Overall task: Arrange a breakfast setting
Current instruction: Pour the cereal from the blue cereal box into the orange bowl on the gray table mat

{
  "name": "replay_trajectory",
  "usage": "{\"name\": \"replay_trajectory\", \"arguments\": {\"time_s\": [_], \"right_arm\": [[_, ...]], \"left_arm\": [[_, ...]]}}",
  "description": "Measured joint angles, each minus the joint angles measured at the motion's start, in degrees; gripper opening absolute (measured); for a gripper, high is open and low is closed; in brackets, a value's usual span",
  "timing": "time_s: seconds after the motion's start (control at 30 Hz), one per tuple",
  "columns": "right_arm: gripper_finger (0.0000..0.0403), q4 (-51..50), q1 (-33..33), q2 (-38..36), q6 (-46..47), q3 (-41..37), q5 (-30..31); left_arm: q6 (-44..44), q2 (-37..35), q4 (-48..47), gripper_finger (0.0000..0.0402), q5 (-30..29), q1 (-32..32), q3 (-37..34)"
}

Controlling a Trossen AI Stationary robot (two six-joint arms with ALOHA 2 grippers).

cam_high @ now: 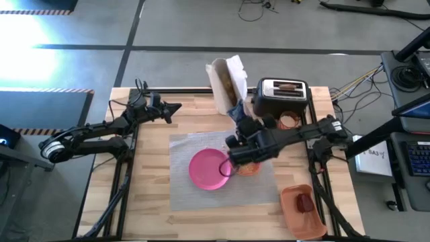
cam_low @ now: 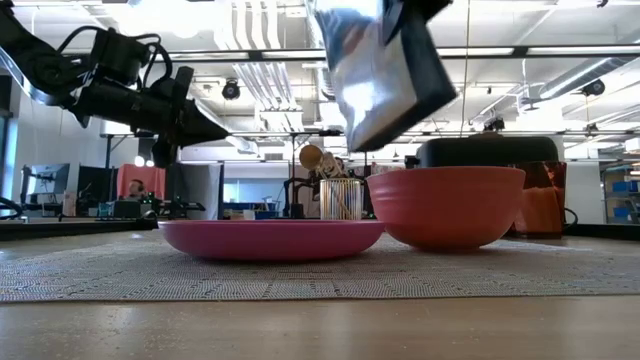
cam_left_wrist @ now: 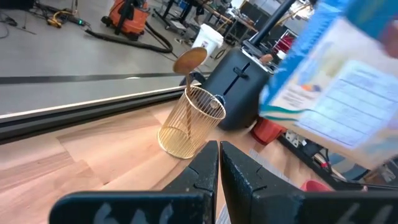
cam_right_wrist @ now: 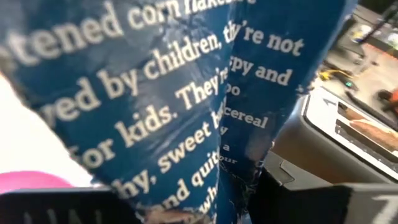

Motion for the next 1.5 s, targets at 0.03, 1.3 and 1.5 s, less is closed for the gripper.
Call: {"name": "replay_trajectory", "arguments": {"time_s": [0.03, 1.3, 1.5], "right_arm": [[0.0105, 1.5, -0.8, 0.0, -0.8, -1.1, 0.1], [0.0105, 53.4, -11.6, 0.3, -45.8, -15.8, -10.1], [0.0105, 53.4, -11.7, 0.3, -47.2, -15.8, -14.0]], "left_arm": [[0.0, 0.0, 0.1, 0.0000, 0.0, 0.0, 0.0], [-13.7, -0.6, 24.2, 0.0000, 43.8, -0.1, -0.1], [-13.3, 2.8, 23.4, 0.0000, 48.3, -0.3, -0.1]]}}
